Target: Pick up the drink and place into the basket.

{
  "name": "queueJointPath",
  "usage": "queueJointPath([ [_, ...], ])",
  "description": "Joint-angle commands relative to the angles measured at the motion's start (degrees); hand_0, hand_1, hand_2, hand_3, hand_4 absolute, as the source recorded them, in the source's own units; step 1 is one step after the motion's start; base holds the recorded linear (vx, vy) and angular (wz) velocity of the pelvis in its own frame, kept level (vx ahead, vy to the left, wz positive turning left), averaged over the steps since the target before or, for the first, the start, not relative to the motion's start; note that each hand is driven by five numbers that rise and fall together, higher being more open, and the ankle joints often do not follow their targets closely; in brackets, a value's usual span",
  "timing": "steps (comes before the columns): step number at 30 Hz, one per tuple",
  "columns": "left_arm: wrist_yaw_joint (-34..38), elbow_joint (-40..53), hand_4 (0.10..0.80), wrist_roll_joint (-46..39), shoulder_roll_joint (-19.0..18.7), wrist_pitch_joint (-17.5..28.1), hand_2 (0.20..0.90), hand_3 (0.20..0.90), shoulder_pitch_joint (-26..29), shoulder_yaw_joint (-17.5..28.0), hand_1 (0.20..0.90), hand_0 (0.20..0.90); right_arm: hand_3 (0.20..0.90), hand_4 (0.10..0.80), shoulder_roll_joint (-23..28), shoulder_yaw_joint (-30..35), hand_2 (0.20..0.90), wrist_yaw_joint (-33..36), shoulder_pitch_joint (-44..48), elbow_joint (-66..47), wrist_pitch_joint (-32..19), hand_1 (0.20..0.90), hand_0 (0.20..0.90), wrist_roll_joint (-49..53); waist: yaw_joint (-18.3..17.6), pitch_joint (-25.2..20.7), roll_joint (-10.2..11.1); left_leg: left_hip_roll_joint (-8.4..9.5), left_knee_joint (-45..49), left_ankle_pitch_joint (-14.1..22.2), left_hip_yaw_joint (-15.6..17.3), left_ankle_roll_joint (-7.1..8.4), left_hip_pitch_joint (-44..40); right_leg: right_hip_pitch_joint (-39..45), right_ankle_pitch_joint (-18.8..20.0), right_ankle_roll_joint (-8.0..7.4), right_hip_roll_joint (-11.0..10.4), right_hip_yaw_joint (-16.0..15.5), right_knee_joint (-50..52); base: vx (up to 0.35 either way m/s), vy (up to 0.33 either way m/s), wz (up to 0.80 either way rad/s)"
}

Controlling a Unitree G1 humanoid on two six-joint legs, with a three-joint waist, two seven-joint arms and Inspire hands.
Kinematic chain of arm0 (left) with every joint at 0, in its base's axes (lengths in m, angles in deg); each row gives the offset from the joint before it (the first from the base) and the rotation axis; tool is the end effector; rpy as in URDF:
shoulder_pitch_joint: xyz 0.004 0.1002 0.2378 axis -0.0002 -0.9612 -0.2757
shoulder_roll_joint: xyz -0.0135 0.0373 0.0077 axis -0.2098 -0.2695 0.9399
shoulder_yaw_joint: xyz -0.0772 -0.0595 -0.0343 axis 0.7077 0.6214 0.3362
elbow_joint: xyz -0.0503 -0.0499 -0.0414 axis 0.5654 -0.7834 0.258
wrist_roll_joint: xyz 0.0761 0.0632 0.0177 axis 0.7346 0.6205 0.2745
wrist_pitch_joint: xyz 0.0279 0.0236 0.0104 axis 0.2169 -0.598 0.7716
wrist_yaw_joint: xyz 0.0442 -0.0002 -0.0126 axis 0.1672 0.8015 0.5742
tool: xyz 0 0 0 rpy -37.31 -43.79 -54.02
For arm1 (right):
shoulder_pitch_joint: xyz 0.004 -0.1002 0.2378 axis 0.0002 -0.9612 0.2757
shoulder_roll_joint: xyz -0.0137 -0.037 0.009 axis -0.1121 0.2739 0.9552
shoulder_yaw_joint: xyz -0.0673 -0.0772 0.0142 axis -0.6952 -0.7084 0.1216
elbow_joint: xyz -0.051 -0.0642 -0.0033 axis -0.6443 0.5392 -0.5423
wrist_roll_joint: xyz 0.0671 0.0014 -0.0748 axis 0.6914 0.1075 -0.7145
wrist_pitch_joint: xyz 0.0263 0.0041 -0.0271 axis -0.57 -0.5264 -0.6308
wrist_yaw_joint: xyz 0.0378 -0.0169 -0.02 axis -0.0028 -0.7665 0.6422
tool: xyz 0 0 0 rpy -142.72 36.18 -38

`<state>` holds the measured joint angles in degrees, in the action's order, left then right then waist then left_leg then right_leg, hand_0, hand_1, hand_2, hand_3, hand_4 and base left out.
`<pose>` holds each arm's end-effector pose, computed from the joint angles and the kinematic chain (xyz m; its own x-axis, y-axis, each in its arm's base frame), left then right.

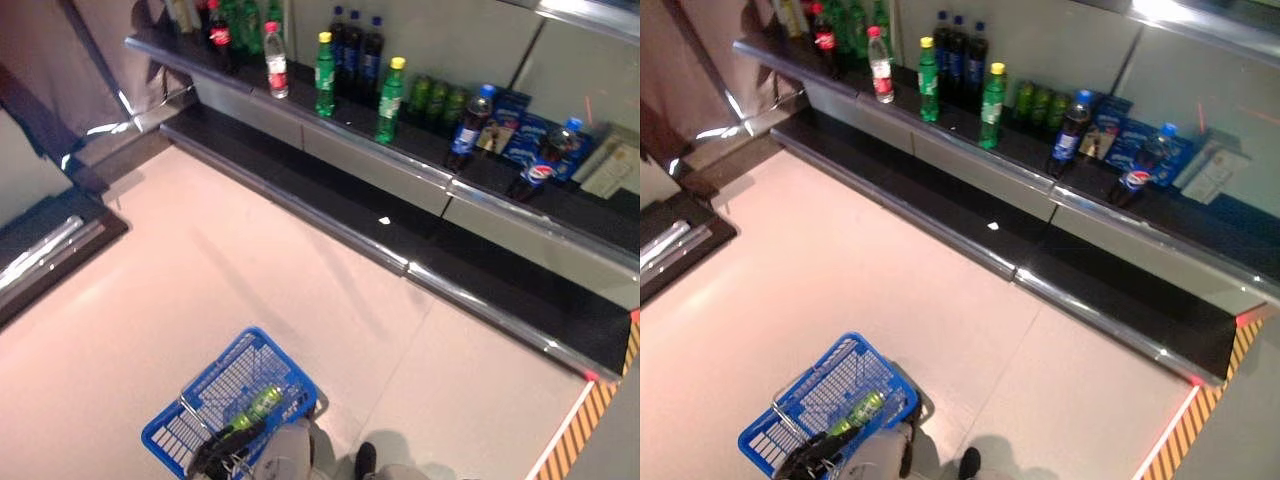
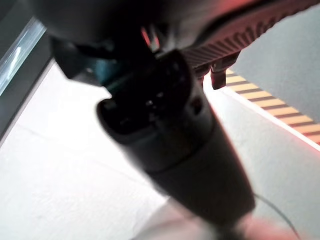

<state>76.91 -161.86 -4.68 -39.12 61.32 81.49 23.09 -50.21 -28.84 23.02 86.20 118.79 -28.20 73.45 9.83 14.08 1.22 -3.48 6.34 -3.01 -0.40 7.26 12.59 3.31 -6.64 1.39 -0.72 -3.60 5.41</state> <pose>0.0841 0.2283 -0.1124 0.4236 0.3124 -0.8503 -0.6806 0.7292 -0.0712 0.0592 -0.2124 -0.1224 0.1620 -0.2832 -0.9453 -0.0379 0.9554 -0.2928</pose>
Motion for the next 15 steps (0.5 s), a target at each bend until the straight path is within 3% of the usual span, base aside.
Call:
queueJointPath([
  [1, -0.99, 1.38, 0.1, 3.16, 4.17, -0.43, 0.3, 0.2, -6.39, -5.06, 0.3, 0.3, 0.9, 0.8, -0.36, 0.1, 0.9, 0.4, -2.8, -1.97, -0.12, 0.9, 0.9, -0.54, -0.23, -4.17, 0.64, 3.19, 0.69, -7.62, 0.27, -5.43, 5.73, 10.74, -1.23, -3.32, -2.61, 3.01, 0.96, 0.365, 0.174, -0.64],
  [2, -0.03, 1.37, 0.1, 4.24, 3.82, -0.83, 0.3, 0.2, -6.18, -5.2, 0.3, 0.3, 0.9, 0.8, -0.72, 0.76, 0.9, 0.35, -3.7, -2.23, -0.76, 0.9, 0.9, 0.63, -0.33, -4.86, 1.05, 3.82, 2.56, -6.33, 0.63, -6.26, 5.77, 11.42, -0.97, -4.2, -4.11, 2.43, 3.03, 0.258, 0.11, -0.46],
  [3, -0.03, 1.37, 0.1, 4.24, 3.82, -0.83, 0.3, 0.2, -6.18, -5.2, 0.3, 0.3, 0.9, 0.8, -0.72, 0.76, 0.9, 0.35, -3.7, -2.23, -0.76, 0.9, 0.9, 0.63, -0.33, -4.86, 1.05, 3.82, 2.56, -6.33, 0.63, -6.26, 5.77, 11.42, -0.97, -4.2, -4.11, 2.43, 3.03, 0.378, 0.18, -0.22],
  [4, 0.71, 1.64, 0.1, 5.67, 3.25, -1.08, 0.3, 0.2, -6.0, -5.66, 0.3, 0.3, 0.9, 0.8, -1.16, 1.36, 0.9, 0.77, -4.19, -2.72, -1.5, 0.9, 0.9, 1.33, -0.54, -5.7, 1.46, 4.46, 2.94, -5.19, 1.24, -7.88, 5.19, 11.32, 1.78, -5.82, -5.74, 2.15, 8.83, 0.39, 0.224, 0.14],
  [5, 0.41, 2.17, 0.1, 7.2, 2.03, -2.07, 0.3, 0.2, -5.42, -6.74, 0.3, 0.3, 0.9, 0.8, -1.67, 1.7, 0.9, 2.72, -4.5, -3.63, -3.03, 0.9, 0.9, 1.42, -1.75, -6.83, 1.07, 5.44, 1.11, -4.15, 1.09, -10.02, 1.91, 7.29, 9.66, -8.41, -6.55, 2.65, 19.4, 0.595, 0.342, 0.13],
  [6, 0.47, 2.48, 0.1, 7.9, 1.08, -2.31, 0.3, 0.2, -5.14, -7.94, 0.3, 0.3, 0.9, 0.8, -1.85, 1.54, 0.9, 3.3, -4.57, -4.92, -4.15, 0.9, 0.9, 1.5, -2.8, -7.43, -0.08, 5.86, -0.33, -3.12, 0.97, -11.25, -0.86, 2.45, 12.84, -8.36, -6.34, 2.69, 27.65, 0.478, 0.278, 0.06],
  [8, 1.05, 3.2, 0.1, 7.16, 0.41, -2.99, 0.3, 0.2, -4.75, -8.66, 0.3, 0.3, 0.9, 0.8, -1.81, 0.81, 0.9, 3.46, -4.2, -6.2, -4.54, 0.9, 0.9, 1.71, -3.6, -7.5, -0.98, 5.98, -0.9, -2.31, 0.86, -11.71, -2.92, -2.37, 14.79, -7.74, -7.3, 1.82, 29.96, 0.3, 0.146, 0.06],
  [11, 0.72, 3.6, 0.1, 5.65, -0.79, -3.49, 0.3, 0.2, -3.21, -9.82, 0.3, 0.3, 0.9, 0.8, -1.52, 0.11, 0.9, 2.73, -3.0, -7.04, -5.94, 0.9, 0.9, 5.62, -6.47, -6.28, -1.39, 7.0, -2.89, -1.13, 1.45, -11.18, -8.09, -10.3, 10.85, -6.1, -4.56, -3.58, 19.01, 0.297, -0.014, 0.06],
  [13, 0.8, 3.69, 0.1, 5.9, -0.58, -3.34, 0.3, 0.2, -3.4, -9.26, 0.3, 0.3, 0.9, 0.8, -1.33, 0.6, 0.9, 1.92, -3.29, -6.72, -7.58, 0.9, 0.9, 6.78, -7.85, -5.26, -1.22, 7.28, -4.4, 0.7, 1.75, -10.7, -12.06, -12.55, 12.02, -6.03, -6.35, -7.09, 11.76, 0.323, -0.13, 0.34],
  [15, 0.67, 3.35, 0.1, 6.58, -0.2, -2.72, 0.3, 0.2, -3.96, -9.1, 0.3, 0.3, 0.9, 0.8, -1.39, 1.15, 0.9, 1.86, -3.73, -6.33, -8.7, 0.9, 0.9, 7.65, -9.16, -4.77, -0.59, 7.98, -4.93, 2.19, 1.67, -10.47, -14.17, -13.71, 14.26, -6.79, -6.43, -7.23, 4.78, 0.26, -0.136, 0.06],
])
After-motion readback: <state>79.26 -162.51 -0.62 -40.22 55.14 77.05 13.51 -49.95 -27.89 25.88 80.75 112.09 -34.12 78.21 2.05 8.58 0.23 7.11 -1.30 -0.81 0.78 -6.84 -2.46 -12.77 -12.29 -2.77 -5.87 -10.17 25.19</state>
